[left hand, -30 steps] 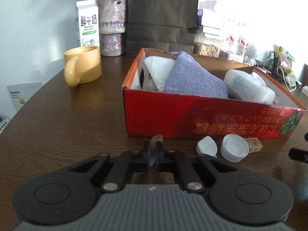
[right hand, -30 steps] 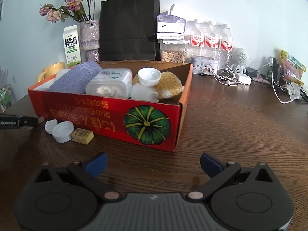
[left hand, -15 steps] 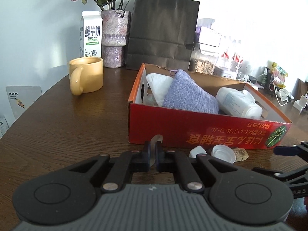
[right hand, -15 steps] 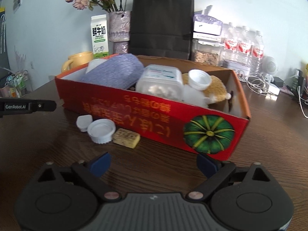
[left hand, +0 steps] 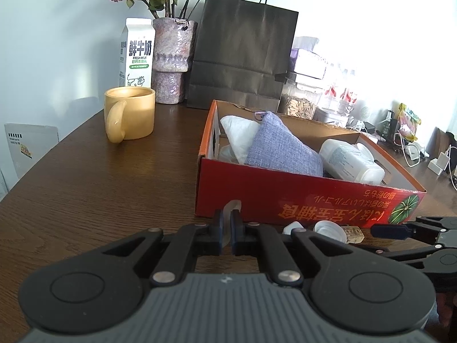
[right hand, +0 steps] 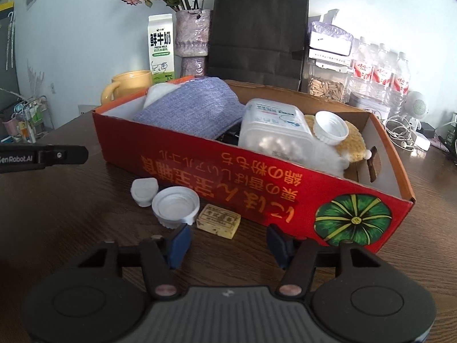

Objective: Organize objects
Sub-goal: 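Grasp the small tan block with the right gripper while the left holds the ring, then carry the rubber ring and tan block over the box with both grippers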

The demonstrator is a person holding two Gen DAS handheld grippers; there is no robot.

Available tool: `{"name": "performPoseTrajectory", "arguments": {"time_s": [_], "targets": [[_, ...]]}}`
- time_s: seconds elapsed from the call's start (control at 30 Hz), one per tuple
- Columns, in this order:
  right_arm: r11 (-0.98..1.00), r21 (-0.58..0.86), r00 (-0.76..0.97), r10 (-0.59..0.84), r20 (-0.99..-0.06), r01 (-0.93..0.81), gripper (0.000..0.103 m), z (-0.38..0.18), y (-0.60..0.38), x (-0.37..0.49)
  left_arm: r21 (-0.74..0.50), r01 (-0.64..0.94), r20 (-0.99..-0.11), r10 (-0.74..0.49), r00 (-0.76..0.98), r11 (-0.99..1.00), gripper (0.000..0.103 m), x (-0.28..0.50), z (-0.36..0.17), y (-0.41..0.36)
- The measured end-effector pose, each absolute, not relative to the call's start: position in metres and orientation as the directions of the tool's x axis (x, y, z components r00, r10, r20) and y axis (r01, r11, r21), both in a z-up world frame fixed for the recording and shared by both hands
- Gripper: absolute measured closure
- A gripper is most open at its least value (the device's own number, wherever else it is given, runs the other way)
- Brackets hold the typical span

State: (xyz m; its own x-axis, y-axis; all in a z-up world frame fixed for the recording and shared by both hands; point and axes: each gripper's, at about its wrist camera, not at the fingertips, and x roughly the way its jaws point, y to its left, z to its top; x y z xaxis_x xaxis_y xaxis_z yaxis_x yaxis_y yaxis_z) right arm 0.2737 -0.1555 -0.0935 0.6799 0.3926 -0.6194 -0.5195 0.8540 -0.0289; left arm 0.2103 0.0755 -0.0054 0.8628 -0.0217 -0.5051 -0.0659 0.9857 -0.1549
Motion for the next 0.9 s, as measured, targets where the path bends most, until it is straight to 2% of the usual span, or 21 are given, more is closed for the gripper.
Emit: {"name": "performPoseTrajectory", "arguments": {"time_s": [0.43, 0.9], "targets": [[0.846, -0.018, 0.679, 0.414, -0.606, -0.532, 0.071, -0.094, -0.147, 0.278, -0.161, -0.059, -0.500, -0.030, 0.865, 0.985, 0.097, 0.210, -0.006, 0.077], [0.862, 0.016, 0.735, 0.443, -0.513, -0.507, 0.071, -0.072, -0.197, 0.242, -0.166, -0.058, -0.488, -0.031, 0.872, 0.984, 0.097, 0.199, 0.001, 0.074]]}}
